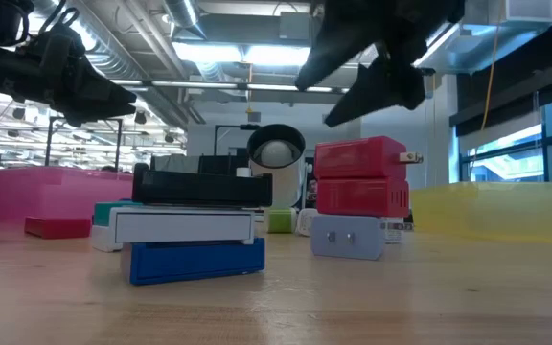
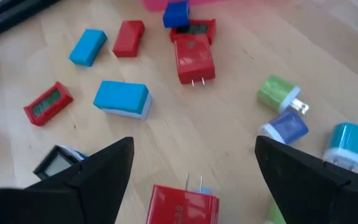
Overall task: Pick & Place Office items
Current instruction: Put the right red charger adapter into the yellow bin
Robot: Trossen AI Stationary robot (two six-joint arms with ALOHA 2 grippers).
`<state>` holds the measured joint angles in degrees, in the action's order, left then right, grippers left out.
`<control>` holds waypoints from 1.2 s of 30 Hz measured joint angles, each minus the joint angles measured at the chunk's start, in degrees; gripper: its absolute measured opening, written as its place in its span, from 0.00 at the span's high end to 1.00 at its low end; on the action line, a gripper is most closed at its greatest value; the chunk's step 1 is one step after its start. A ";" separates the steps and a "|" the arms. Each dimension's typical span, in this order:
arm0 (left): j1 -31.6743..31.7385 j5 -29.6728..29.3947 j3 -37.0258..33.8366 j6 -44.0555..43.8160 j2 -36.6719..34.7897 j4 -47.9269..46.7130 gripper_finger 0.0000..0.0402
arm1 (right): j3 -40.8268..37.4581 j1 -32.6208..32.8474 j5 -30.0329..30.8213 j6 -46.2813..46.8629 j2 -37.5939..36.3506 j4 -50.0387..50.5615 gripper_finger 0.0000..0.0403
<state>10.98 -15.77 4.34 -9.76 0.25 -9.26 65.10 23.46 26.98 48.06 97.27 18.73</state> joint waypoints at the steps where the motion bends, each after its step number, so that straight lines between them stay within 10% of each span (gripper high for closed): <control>1: 0.00 0.00 0.00 0.00 0.00 0.02 0.49 | 0.00 0.02 0.00 0.73 0.00 0.41 0.16; 36: 0.01 0.00 -0.02 0.00 0.00 0.02 0.49 | 0.00 2.74 -3.76 8.83 1.93 2.22 0.03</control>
<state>10.99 -15.77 4.32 -9.76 0.25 -9.23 65.10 26.21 23.22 56.88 99.21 20.95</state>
